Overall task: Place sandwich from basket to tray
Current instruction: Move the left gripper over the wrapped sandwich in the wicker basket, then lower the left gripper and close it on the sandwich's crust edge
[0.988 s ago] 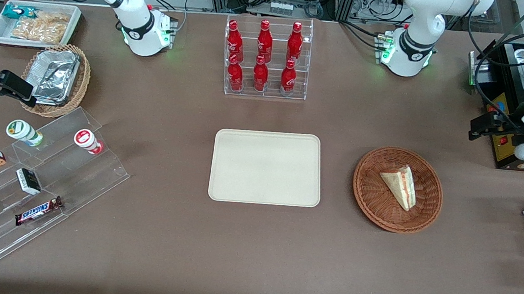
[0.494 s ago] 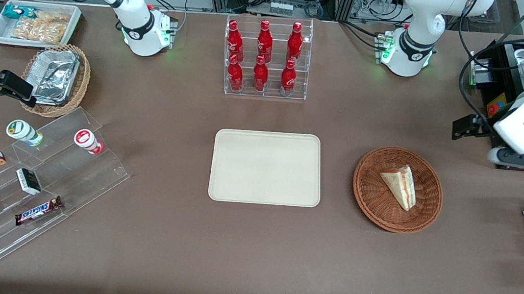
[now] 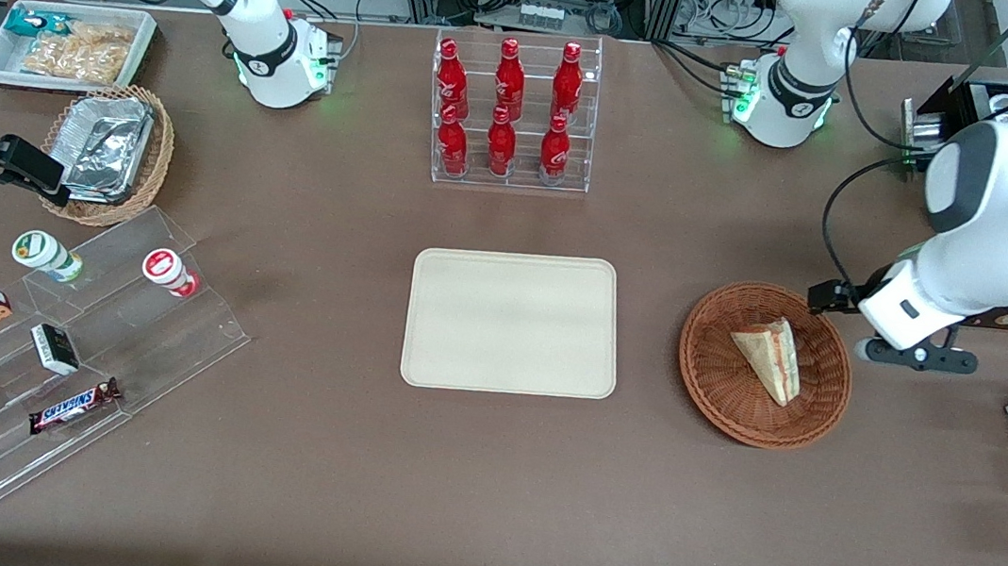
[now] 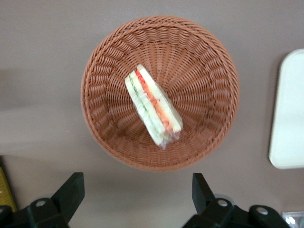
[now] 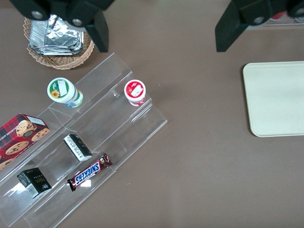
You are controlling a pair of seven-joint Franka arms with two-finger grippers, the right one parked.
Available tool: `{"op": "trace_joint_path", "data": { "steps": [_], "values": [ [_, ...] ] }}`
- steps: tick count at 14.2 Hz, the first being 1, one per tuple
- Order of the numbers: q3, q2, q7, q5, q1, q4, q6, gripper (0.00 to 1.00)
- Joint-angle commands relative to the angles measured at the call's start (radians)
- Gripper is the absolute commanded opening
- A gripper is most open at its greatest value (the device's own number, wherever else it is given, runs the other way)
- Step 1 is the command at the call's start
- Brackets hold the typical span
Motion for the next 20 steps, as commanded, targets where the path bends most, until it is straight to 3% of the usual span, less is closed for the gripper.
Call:
{"op": "trace_joint_path", "data": {
  "steps": [1,3,7,16,17,19,20],
  "values": [
    [0.003,-0.028,-0.119,0.000,-0.019,-0.152,0.189,1.00],
    [0.003,-0.027,-0.198,0.000,-0.024,-0.232,0.329,1.00],
    [0.001,0.035,-0.561,0.000,-0.048,-0.250,0.418,1.00],
    [0.003,0.182,-0.808,-0.014,-0.048,-0.242,0.515,1.00],
    [0.003,0.187,-0.809,-0.014,-0.048,-0.239,0.515,0.86],
    [0.003,0.185,-0.799,-0.013,-0.047,-0.237,0.507,0.25],
    [0.003,0.181,-0.790,-0.010,-0.047,-0.234,0.504,0.12]
  ]
}}
